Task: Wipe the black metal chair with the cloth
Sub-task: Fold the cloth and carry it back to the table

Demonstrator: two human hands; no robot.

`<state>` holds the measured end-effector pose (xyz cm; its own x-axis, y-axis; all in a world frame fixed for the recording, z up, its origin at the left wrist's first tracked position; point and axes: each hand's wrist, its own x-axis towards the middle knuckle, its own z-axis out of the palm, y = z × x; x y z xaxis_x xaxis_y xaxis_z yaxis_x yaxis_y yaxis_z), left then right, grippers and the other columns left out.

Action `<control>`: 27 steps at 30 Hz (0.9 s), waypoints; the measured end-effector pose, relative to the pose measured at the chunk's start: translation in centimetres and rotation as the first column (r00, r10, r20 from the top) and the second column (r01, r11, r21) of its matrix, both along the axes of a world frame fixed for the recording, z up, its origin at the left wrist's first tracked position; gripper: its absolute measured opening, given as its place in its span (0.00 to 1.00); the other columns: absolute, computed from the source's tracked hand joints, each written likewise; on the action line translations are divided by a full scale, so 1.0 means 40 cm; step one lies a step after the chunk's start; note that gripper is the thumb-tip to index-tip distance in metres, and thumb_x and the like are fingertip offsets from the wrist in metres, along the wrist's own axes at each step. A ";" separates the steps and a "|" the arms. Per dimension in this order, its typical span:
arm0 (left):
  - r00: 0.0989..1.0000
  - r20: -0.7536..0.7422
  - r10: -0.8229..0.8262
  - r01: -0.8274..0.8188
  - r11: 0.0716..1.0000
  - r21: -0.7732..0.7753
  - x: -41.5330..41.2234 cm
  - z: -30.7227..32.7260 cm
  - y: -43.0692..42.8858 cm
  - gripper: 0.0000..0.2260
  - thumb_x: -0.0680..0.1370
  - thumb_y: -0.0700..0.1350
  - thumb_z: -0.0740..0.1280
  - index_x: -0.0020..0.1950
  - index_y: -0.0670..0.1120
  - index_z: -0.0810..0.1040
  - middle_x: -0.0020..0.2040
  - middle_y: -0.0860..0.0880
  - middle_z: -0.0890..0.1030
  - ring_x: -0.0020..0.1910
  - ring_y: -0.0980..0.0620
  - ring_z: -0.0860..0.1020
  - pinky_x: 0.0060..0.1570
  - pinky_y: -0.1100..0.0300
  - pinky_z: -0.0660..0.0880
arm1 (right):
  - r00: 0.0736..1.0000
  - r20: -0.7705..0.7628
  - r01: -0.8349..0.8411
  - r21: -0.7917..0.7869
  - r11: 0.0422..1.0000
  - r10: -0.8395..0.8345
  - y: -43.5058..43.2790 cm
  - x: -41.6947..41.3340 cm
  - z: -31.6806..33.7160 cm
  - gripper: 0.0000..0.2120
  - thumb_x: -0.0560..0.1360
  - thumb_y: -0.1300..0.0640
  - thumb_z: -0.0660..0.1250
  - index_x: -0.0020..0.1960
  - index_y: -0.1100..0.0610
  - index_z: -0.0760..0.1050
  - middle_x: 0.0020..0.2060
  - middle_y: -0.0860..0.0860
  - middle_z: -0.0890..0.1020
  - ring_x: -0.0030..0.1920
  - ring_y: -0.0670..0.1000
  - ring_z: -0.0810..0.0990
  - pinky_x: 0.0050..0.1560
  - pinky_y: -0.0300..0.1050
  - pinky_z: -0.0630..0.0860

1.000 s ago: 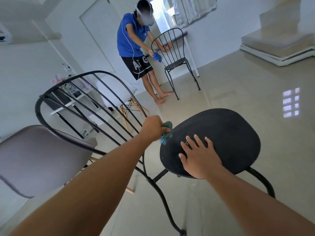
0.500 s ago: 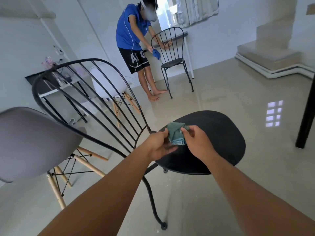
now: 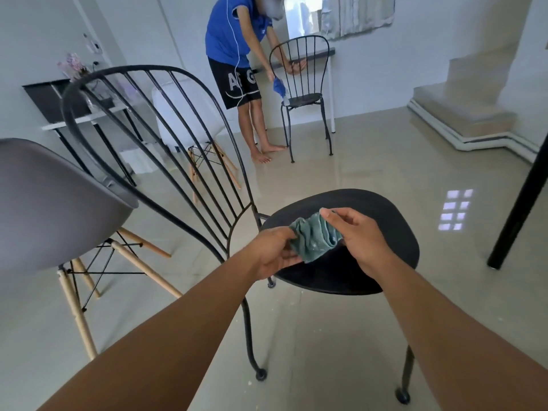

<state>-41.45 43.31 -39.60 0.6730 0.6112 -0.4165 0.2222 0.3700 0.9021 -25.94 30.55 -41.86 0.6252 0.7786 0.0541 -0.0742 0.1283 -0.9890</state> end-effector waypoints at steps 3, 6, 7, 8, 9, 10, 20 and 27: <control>0.997 0.041 0.064 -0.062 0.997 -0.049 -0.005 0.000 -0.002 0.16 0.87 0.48 0.60 0.69 0.41 0.79 0.66 0.38 0.83 0.63 0.38 0.83 0.62 0.45 0.81 | 0.999 -0.046 -0.011 0.009 1.000 0.012 -0.003 0.004 0.002 0.16 0.75 0.40 0.79 0.55 0.51 0.88 0.53 0.51 0.90 0.58 0.55 0.88 0.68 0.62 0.80; 0.994 0.063 0.090 -0.078 0.983 -0.167 -0.010 0.000 0.013 0.32 0.82 0.67 0.62 0.70 0.40 0.75 0.66 0.37 0.83 0.62 0.38 0.84 0.67 0.40 0.77 | 0.997 -0.073 -0.032 0.005 0.999 0.032 -0.004 0.007 -0.003 0.17 0.75 0.40 0.79 0.57 0.51 0.87 0.54 0.52 0.89 0.58 0.56 0.88 0.67 0.63 0.81; 0.997 0.050 0.055 -0.048 0.990 -0.134 -0.009 -0.002 0.016 0.35 0.78 0.69 0.67 0.70 0.41 0.76 0.65 0.39 0.83 0.61 0.40 0.85 0.67 0.41 0.78 | 0.996 -0.086 -0.032 0.003 0.999 0.032 -0.003 0.009 -0.004 0.17 0.75 0.41 0.79 0.57 0.51 0.87 0.54 0.52 0.89 0.57 0.56 0.88 0.66 0.63 0.82; 0.999 0.025 0.022 -0.020 0.997 -0.077 -0.007 -0.003 0.015 0.35 0.75 0.67 0.72 0.70 0.42 0.77 0.64 0.41 0.84 0.60 0.42 0.85 0.67 0.43 0.78 | 0.994 -0.103 -0.025 0.003 1.000 0.025 -0.003 0.010 -0.005 0.17 0.76 0.42 0.78 0.58 0.52 0.87 0.54 0.53 0.89 0.57 0.55 0.89 0.65 0.62 0.83; 1.000 0.008 0.007 -0.006 1.000 -0.027 -0.003 -0.006 0.014 0.31 0.75 0.61 0.76 0.70 0.42 0.78 0.63 0.42 0.85 0.60 0.44 0.86 0.65 0.45 0.80 | 0.993 -0.118 -0.013 0.003 1.000 0.013 -0.002 0.011 -0.005 0.16 0.77 0.43 0.77 0.59 0.53 0.86 0.54 0.53 0.89 0.56 0.55 0.89 0.64 0.61 0.83; 1.000 0.006 0.021 -0.021 1.000 0.006 0.005 -0.013 0.018 0.27 0.76 0.52 0.78 0.71 0.42 0.78 0.61 0.43 0.86 0.59 0.45 0.86 0.62 0.47 0.82 | 0.992 -0.128 0.004 0.000 1.000 -0.004 -0.001 0.014 -0.005 0.16 0.78 0.43 0.76 0.59 0.53 0.86 0.53 0.53 0.89 0.56 0.55 0.89 0.63 0.60 0.84; 0.985 0.161 0.061 -0.080 0.990 0.115 0.100 0.077 0.050 0.19 0.76 0.32 0.75 0.66 0.42 0.80 0.61 0.42 0.85 0.55 0.44 0.86 0.47 0.52 0.86 | 0.973 -0.227 -0.072 -0.116 0.991 0.044 -0.045 0.102 0.051 0.30 0.74 0.40 0.80 0.69 0.53 0.77 0.61 0.53 0.87 0.56 0.52 0.89 0.59 0.51 0.85; 0.973 0.228 -0.022 -0.024 0.980 0.197 0.206 0.210 0.000 0.19 0.75 0.32 0.76 0.65 0.38 0.80 0.59 0.40 0.86 0.53 0.42 0.87 0.47 0.50 0.86 | 0.997 -0.055 0.040 -0.228 0.973 -0.054 -0.108 0.162 0.169 0.16 0.79 0.56 0.78 0.64 0.58 0.82 0.56 0.56 0.89 0.50 0.49 0.89 0.46 0.40 0.83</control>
